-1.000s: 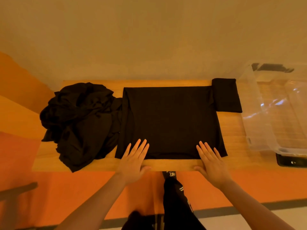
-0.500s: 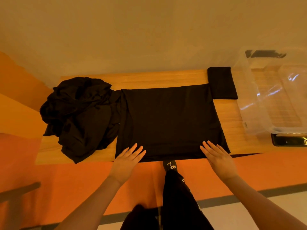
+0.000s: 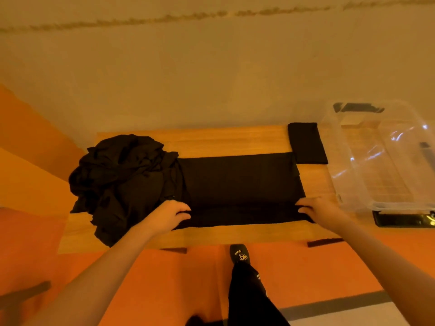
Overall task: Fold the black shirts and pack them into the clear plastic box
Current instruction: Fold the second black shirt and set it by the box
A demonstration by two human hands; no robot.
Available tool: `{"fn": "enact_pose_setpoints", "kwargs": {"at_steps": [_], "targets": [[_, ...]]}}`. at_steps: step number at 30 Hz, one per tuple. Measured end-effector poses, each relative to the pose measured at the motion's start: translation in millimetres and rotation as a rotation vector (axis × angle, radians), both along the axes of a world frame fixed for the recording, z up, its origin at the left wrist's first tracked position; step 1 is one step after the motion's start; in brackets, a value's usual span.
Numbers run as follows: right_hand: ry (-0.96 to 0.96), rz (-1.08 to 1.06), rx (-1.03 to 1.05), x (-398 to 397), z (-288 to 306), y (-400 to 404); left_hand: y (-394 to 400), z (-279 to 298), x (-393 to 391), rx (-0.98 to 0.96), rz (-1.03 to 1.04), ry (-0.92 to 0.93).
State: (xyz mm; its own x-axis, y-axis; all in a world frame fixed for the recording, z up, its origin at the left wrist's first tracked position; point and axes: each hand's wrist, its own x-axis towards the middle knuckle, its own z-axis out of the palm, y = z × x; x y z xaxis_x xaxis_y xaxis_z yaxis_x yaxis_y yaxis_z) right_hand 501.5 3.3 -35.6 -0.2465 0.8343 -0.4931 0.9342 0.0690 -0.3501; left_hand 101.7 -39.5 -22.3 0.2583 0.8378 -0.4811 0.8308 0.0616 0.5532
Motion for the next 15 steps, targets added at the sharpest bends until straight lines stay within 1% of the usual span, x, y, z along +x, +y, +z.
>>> {"fn": "enact_pose_setpoints", "kwargs": {"at_steps": [1, 4, 7, 11, 13, 15], "targets": [[0.018, -0.009, -0.007, 0.6, 5.7, 16.7, 15.1, 8.8, -3.0, 0.003, -0.001, -0.01], [-0.021, 0.002, 0.017, -2.4, 15.8, 69.9, 63.1, 15.5, -12.2, 0.016, 0.042, -0.026], [0.045, -0.03, 0.004, -8.8, 15.1, 119.1, 107.9, 16.3, -13.3, 0.002, 0.102, -0.036], [0.055, -0.048, 0.011, -18.1, 1.9, 172.3, 149.3, -3.3, -17.9, -0.008, 0.271, -0.067], [0.03, -0.069, 0.019, -20.3, -8.7, 189.1, 159.8, -17.9, -19.4, 0.005, 0.375, -0.054], [0.0, -0.088, 0.029, -20.3, -20.2, 199.3, 164.6, -31.1, -19.4, 0.06, 0.455, 0.009]]}}
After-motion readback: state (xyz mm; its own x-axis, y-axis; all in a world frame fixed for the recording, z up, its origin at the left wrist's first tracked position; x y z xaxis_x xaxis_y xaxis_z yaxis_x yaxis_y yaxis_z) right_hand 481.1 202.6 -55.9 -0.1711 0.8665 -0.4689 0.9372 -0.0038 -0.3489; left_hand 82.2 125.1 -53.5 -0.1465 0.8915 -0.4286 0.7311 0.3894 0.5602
